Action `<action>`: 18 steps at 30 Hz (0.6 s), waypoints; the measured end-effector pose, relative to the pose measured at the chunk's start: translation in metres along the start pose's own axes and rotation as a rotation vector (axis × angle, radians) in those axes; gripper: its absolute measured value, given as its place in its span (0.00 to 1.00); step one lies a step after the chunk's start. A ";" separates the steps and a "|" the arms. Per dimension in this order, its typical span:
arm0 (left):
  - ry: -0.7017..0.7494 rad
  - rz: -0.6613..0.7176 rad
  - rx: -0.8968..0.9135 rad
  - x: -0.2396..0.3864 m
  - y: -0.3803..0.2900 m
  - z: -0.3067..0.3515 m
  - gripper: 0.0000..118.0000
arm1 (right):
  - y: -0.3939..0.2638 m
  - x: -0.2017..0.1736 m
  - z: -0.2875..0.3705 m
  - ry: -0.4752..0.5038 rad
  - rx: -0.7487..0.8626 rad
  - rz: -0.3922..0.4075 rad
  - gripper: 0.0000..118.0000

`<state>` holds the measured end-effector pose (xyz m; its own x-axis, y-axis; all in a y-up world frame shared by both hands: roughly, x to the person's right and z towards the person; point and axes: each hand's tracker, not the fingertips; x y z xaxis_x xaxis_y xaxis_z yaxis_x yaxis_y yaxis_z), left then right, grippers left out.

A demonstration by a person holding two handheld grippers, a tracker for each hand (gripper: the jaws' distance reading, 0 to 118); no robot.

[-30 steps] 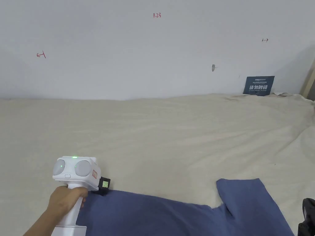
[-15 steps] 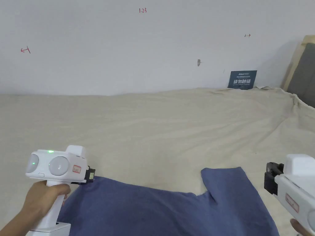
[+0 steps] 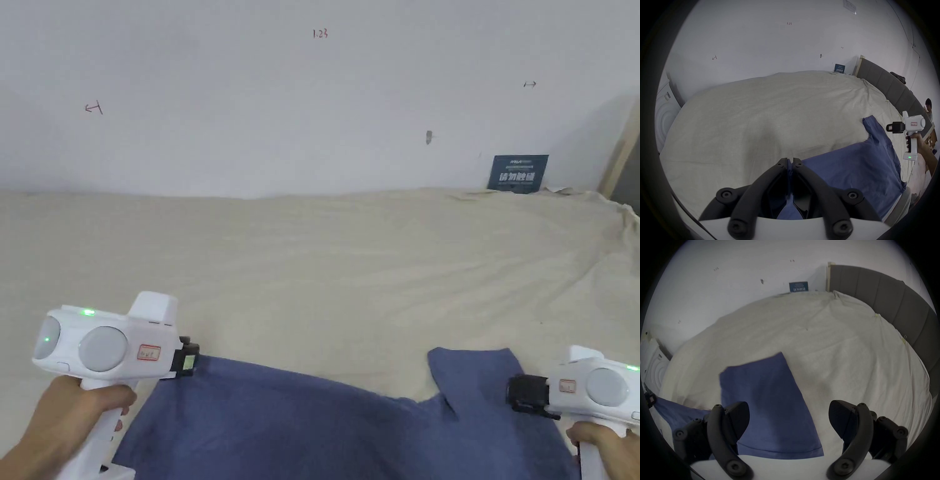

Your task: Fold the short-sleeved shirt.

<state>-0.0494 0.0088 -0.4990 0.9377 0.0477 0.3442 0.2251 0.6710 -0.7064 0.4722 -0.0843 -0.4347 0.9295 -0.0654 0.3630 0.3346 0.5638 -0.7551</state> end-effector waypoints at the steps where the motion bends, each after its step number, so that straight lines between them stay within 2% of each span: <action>1: -0.002 0.004 -0.002 0.000 -0.001 0.000 0.02 | -0.002 0.001 -0.004 -0.002 -0.008 0.007 0.86; 4: 0.000 0.004 -0.005 0.000 -0.004 0.000 0.02 | -0.007 -0.003 -0.012 -0.022 -0.036 0.012 0.85; 5: -0.001 0.003 -0.006 0.000 -0.005 0.000 0.02 | -0.007 -0.002 -0.015 -0.028 -0.056 0.009 0.83; 6: -0.001 0.006 -0.008 0.000 -0.006 0.000 0.02 | -0.008 -0.002 -0.016 -0.019 -0.075 0.005 0.76; 7: 0.000 0.015 -0.007 0.000 -0.008 0.000 0.02 | -0.009 -0.003 -0.017 -0.008 -0.069 0.001 0.59; 8: -0.005 0.023 -0.007 -0.001 -0.009 0.000 0.02 | -0.010 -0.005 -0.016 -0.002 -0.072 0.010 0.46; 11: -0.009 0.020 -0.015 0.000 -0.014 -0.001 0.02 | -0.009 -0.009 -0.015 -0.016 -0.053 0.057 0.25; 12: -0.006 0.017 -0.017 0.000 -0.015 -0.001 0.02 | -0.009 -0.010 -0.013 -0.007 -0.053 0.067 0.06; 13: -0.005 0.018 -0.017 -0.001 -0.016 0.000 0.02 | -0.008 -0.013 -0.008 -0.011 -0.047 0.073 0.01; 18: 0.006 0.034 -0.016 -0.006 -0.018 0.003 0.02 | -0.002 -0.020 0.023 -0.017 0.037 0.164 0.01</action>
<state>-0.0597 -0.0010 -0.4862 0.9464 0.0660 0.3161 0.1970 0.6575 -0.7273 0.4494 -0.0648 -0.4277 0.9683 0.0437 0.2460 0.1724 0.5960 -0.7843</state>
